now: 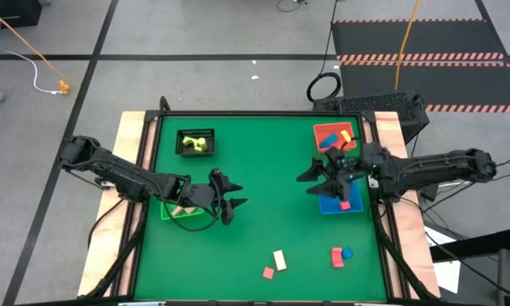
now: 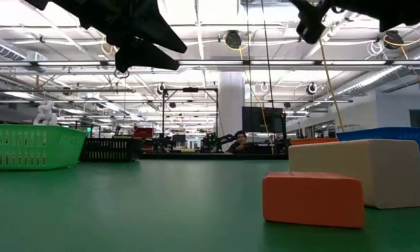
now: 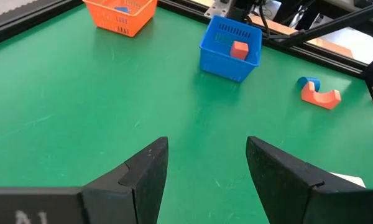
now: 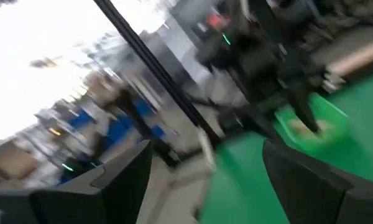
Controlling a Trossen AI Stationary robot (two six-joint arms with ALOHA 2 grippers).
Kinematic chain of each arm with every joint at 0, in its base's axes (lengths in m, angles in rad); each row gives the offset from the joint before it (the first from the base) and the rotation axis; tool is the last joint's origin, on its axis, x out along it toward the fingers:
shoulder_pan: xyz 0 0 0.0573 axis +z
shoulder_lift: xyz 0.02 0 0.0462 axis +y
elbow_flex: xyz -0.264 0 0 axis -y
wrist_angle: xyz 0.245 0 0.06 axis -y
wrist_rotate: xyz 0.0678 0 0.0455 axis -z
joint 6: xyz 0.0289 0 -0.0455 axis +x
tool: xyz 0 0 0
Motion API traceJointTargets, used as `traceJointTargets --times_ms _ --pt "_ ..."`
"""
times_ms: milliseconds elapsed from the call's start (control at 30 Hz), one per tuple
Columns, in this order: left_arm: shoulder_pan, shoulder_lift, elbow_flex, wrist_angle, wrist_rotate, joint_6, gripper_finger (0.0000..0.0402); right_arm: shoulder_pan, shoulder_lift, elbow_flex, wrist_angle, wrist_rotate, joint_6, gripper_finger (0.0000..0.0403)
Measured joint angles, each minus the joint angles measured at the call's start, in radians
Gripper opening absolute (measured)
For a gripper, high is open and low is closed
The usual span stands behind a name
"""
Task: Sort & place blocks by color
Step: Put the orange block into the blue bin
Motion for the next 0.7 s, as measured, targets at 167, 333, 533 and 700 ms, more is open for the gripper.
traceJointTargets --times_ms 167,333,533,700 --pt "0.0 0.0 0.0 -0.006 0.001 -0.031 0.0218 0.116 0.001 0.089 -0.317 0.174 -0.127 0.0297" --pt "-0.006 0.0 0.0 -0.023 0.002 -0.055 0.0218 0.244 0.001 0.196 -0.69 0.409 -0.134 0.0297" --pt "-0.018 0.0 0.0 -0.035 0.002 -0.083 0.0218 0.362 0.016 0.217 -1.034 0.516 0.246 0.0297" --pt "-0.018 0.0 0.0 -0.035 0.002 -0.08 0.0218 0.457 0.097 0.217 -1.184 0.363 0.657 0.0297"
